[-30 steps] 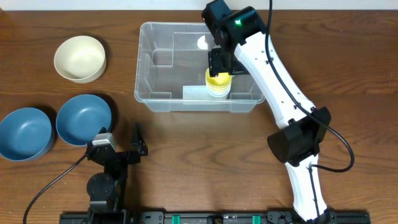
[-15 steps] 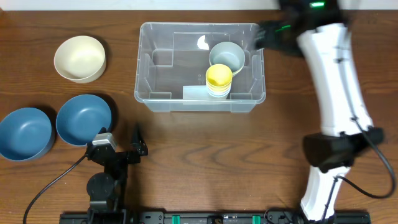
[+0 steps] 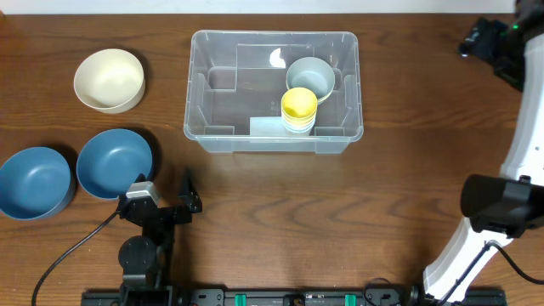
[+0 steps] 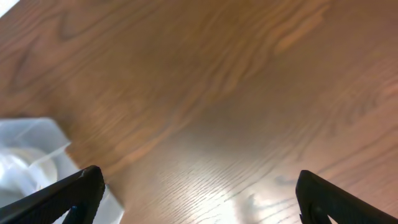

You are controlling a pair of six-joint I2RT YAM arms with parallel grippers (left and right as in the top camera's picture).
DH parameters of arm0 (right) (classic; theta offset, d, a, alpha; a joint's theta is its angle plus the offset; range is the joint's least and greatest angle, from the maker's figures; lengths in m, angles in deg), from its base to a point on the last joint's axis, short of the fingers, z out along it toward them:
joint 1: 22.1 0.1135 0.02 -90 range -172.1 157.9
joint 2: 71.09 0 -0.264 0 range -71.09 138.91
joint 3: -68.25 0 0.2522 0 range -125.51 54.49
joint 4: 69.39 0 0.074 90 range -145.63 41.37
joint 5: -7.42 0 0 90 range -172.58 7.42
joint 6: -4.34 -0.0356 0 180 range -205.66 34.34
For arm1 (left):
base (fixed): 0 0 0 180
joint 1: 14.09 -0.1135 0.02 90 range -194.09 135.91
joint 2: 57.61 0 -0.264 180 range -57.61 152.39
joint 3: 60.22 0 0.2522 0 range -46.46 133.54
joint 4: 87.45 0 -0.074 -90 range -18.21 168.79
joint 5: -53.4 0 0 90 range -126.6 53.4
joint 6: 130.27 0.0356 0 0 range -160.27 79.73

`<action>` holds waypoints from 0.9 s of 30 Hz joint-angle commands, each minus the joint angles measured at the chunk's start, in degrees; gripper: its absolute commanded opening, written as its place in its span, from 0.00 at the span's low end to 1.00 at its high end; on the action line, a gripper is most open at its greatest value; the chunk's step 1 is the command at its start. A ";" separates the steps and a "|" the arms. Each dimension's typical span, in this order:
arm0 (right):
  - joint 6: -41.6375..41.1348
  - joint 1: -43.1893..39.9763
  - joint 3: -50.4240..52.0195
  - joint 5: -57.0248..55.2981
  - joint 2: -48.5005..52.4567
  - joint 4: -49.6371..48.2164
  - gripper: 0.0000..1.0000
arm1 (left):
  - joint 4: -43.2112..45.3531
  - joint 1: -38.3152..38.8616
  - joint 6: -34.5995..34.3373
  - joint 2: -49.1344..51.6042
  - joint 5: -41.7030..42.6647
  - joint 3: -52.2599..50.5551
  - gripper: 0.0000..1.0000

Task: Pack container

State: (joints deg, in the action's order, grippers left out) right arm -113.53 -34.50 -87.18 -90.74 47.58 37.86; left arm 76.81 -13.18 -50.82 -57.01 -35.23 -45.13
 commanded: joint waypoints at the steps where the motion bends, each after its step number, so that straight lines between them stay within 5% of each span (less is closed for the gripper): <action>1: 0.07 -1.57 -0.24 0.26 -0.07 0.22 0.99 | -2.10 -0.24 -0.11 -0.33 -0.50 -1.07 0.98; 10: 0.07 -2.64 -0.24 0.24 -0.07 0.17 0.99 | -2.08 -0.24 -0.39 -0.33 -0.44 -1.07 0.98; 14: 0.07 -2.64 -0.24 0.24 -0.07 0.17 0.99 | -3.13 -0.24 -3.78 -0.24 11.39 0.48 0.98; 19: 0.07 -2.67 -0.24 0.24 -0.07 0.17 0.99 | -11.50 -0.24 -9.51 1.46 17.68 7.72 0.98; 27: 0.07 -2.64 -0.24 0.24 -0.07 0.17 0.99 | -22.23 -0.24 -7.56 9.62 17.42 23.63 0.98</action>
State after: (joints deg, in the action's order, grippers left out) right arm -113.53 -36.82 -87.18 -90.11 47.58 37.97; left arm 56.16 -13.18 -58.93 -50.54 -19.32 -26.95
